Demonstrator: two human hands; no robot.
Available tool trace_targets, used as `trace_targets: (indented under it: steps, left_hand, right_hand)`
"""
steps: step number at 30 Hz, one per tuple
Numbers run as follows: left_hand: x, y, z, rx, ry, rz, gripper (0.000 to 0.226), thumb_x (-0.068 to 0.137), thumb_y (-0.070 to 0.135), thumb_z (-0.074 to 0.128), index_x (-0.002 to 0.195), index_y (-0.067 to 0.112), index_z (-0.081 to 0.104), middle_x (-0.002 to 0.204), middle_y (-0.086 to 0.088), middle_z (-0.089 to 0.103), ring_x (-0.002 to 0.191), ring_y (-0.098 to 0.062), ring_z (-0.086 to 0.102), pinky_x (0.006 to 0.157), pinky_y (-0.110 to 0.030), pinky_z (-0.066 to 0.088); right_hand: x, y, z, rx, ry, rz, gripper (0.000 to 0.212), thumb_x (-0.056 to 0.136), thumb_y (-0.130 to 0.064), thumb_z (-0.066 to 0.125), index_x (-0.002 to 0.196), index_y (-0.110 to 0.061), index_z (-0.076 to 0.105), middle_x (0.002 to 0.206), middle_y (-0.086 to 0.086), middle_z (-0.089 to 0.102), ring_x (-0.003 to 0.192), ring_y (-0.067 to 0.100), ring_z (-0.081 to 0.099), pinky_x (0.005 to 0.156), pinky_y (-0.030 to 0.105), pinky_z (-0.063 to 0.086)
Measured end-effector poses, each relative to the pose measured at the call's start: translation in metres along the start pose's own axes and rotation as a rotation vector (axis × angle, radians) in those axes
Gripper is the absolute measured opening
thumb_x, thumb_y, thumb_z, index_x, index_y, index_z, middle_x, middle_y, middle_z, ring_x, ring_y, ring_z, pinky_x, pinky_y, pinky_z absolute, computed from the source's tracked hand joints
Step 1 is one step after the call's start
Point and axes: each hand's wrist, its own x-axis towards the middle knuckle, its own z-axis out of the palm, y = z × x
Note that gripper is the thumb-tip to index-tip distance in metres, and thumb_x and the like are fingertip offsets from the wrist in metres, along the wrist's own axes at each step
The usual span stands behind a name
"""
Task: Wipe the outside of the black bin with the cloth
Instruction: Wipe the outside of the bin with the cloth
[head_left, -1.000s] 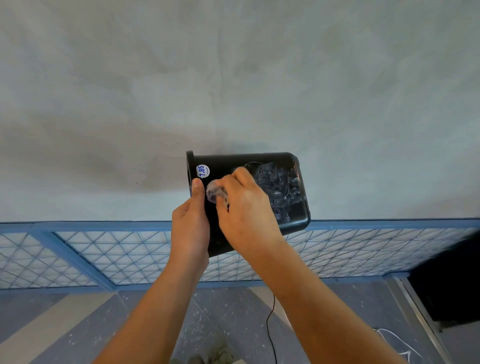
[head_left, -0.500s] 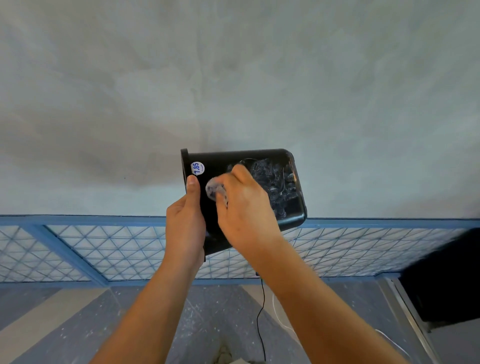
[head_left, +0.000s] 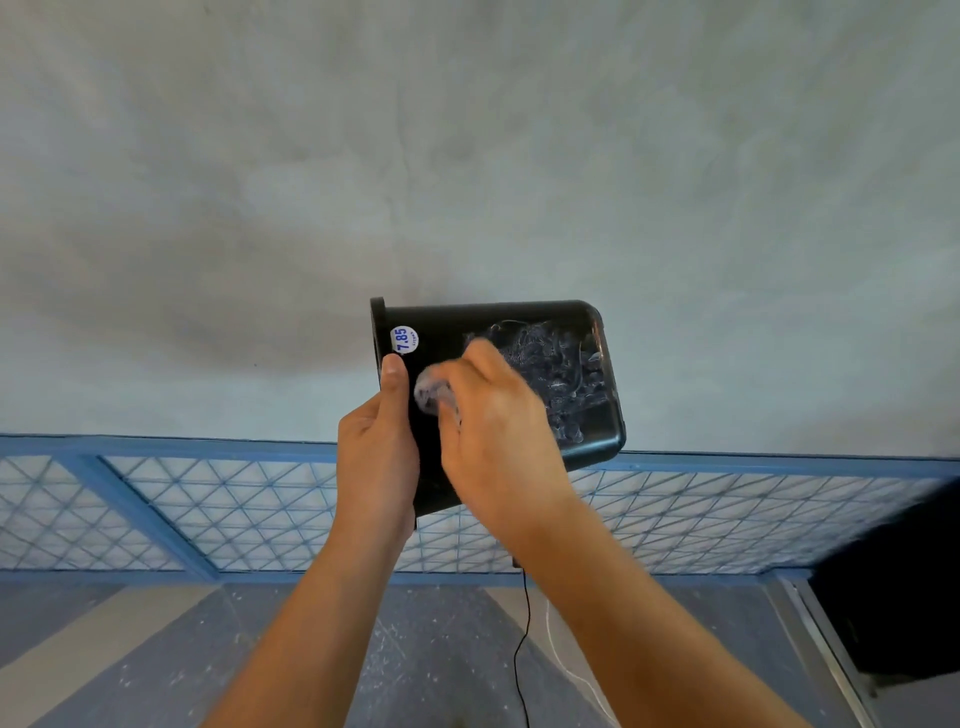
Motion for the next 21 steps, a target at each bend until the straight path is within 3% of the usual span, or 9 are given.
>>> trace_targets:
  steps: [2,4,6,9,12,15,17,21]
  left_hand:
    - [0.002,0.0,-0.002,0.011,0.017,0.01,0.069,0.102,0.062,0.054,0.06,0.007,0.052,0.061,-0.009,0.049,0.057,-0.021,0.048,0.06,-0.034,0.041]
    - [0.003,-0.001,-0.004,0.047,0.022,0.029,0.066,0.103,0.061,0.052,0.053,0.018,0.046,0.056,-0.005,0.045,0.052,-0.019,0.045,0.056,-0.032,0.04]
    - [0.003,-0.004,-0.006,0.12,0.017,0.069,0.072,0.097,0.072,0.052,0.058,0.011,0.051,0.062,-0.011,0.05,0.06,-0.023,0.05,0.061,-0.038,0.044]
    - [0.0,-0.004,-0.006,0.213,0.002,0.134,0.094,0.083,0.089,0.047,0.085,-0.004,0.061,0.074,-0.024,0.063,0.066,-0.039,0.059,0.067,-0.057,0.058]
    - [0.003,-0.002,-0.006,0.246,-0.02,0.173,0.102,0.083,0.093,0.044,0.092,-0.007,0.059,0.086,-0.037,0.063,0.079,-0.054,0.063,0.076,-0.069,0.055]
    - [0.007,0.001,-0.009,0.244,0.008,0.176,0.088,0.089,0.082,0.044,0.087,-0.005,0.061,0.082,-0.035,0.064,0.068,-0.046,0.061,0.069,-0.056,0.057]
    - [0.011,-0.001,-0.014,0.222,0.028,0.155,0.076,0.094,0.074,0.046,0.076,0.002,0.062,0.068,-0.023,0.063,0.062,-0.031,0.058,0.064,-0.045,0.049]
    - [0.018,-0.002,-0.022,0.204,0.027,0.086,0.065,0.105,0.061,0.047,0.053,0.021,0.051,0.05,0.002,0.047,0.052,-0.02,0.045,0.059,-0.039,0.039]
  right_hand:
    - [-0.028,-0.005,0.002,0.002,-0.085,-0.029,0.02,0.093,0.001,0.057,0.104,-0.01,0.07,0.106,0.002,0.054,0.082,0.023,0.06,0.069,0.041,0.056]
    - [-0.041,-0.007,0.001,0.009,-0.137,-0.023,0.021,0.092,0.001,0.058,0.105,-0.009,0.07,0.106,0.002,0.054,0.081,0.022,0.059,0.069,0.041,0.056]
    - [-0.026,-0.003,-0.002,0.03,-0.097,0.012,0.02,0.093,0.001,0.059,0.103,-0.011,0.072,0.105,0.001,0.056,0.081,0.022,0.063,0.068,0.041,0.058]
    - [0.018,0.007,-0.007,-0.008,0.003,0.063,0.019,0.091,0.002,0.065,0.104,-0.009,0.074,0.107,0.005,0.059,0.086,0.025,0.066,0.072,0.042,0.06]
    - [0.04,0.012,-0.01,-0.047,0.035,0.085,0.022,0.089,0.004,0.066,0.106,-0.007,0.074,0.109,0.008,0.058,0.087,0.028,0.066,0.076,0.044,0.06]
    - [0.02,0.005,-0.002,-0.068,-0.009,0.057,0.019,0.092,-0.001,0.065,0.107,-0.01,0.074,0.108,0.005,0.056,0.085,0.024,0.064,0.073,0.041,0.06]
    - [-0.005,-0.002,0.008,-0.051,-0.058,0.025,0.019,0.092,-0.002,0.064,0.105,-0.012,0.074,0.104,0.002,0.054,0.079,0.019,0.059,0.067,0.035,0.057]
    - [-0.039,-0.011,0.029,-0.04,-0.127,0.051,0.017,0.087,0.001,0.064,0.099,-0.01,0.07,0.099,-0.002,0.048,0.073,0.014,0.047,0.059,0.026,0.046]
